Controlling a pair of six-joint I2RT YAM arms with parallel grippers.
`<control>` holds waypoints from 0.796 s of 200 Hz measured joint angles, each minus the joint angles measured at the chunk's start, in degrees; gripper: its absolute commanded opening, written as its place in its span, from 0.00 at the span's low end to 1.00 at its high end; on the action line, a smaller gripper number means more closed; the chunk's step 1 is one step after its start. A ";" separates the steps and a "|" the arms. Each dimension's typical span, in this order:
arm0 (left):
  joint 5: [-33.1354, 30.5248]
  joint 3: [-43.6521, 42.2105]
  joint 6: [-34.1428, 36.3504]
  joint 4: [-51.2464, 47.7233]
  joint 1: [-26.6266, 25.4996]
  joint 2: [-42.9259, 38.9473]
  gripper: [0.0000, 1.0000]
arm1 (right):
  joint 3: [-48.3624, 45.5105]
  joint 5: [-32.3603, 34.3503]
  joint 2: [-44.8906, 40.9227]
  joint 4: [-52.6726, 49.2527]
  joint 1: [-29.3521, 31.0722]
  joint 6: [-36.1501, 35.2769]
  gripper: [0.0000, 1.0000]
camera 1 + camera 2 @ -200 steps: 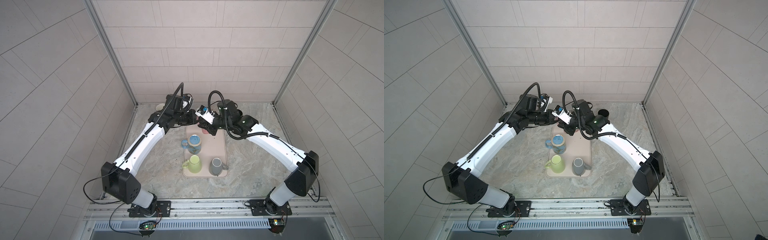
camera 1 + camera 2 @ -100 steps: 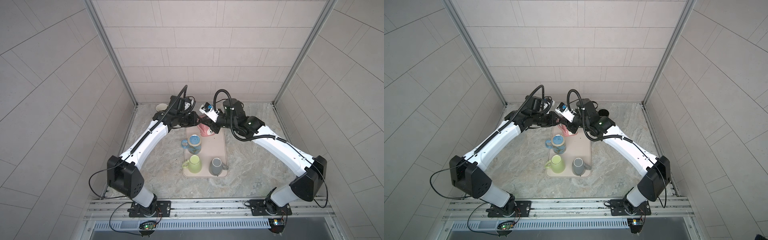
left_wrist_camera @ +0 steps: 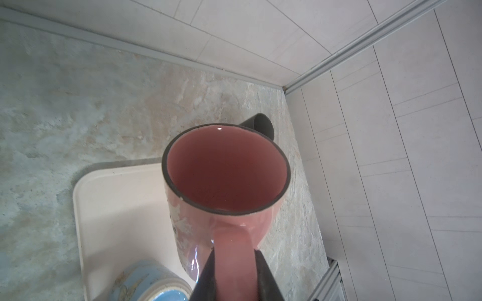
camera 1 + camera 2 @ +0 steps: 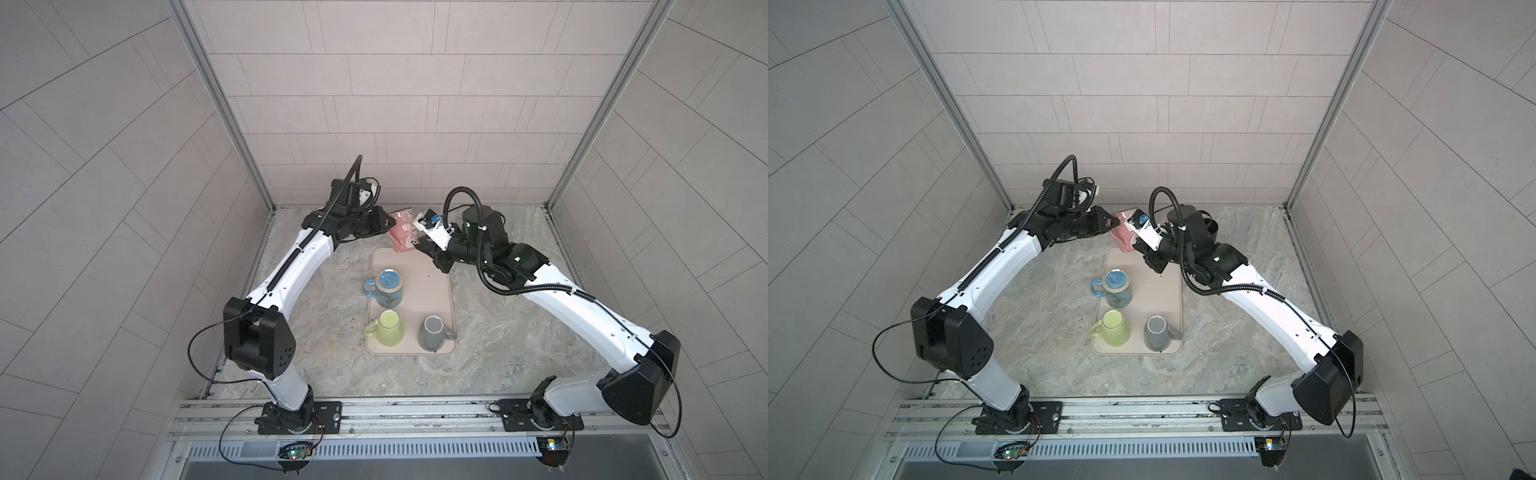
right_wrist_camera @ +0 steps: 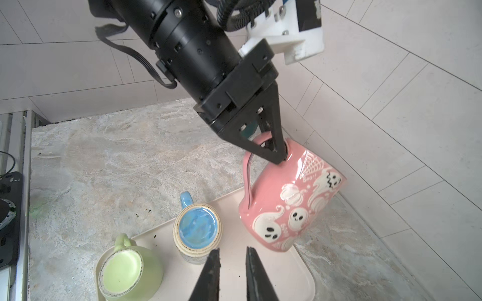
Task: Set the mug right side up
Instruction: 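Carry the pink mug with the left gripper beside the teal mug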
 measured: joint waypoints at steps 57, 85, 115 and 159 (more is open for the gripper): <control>-8.81 -2.86 3.19 7.67 0.70 1.84 0.00 | -5.77 1.81 -5.18 2.49 -1.57 2.86 0.17; -13.29 -6.60 4.26 14.32 1.36 2.71 0.00 | -7.67 1.92 -6.14 3.48 -2.56 4.20 0.16; -18.18 -9.18 6.82 20.61 1.68 5.11 0.00 | -8.74 1.88 -6.23 4.35 -3.23 5.27 0.15; -23.78 -14.14 11.23 29.14 1.99 6.88 0.00 | -10.40 1.55 -6.34 6.19 -4.22 6.71 0.14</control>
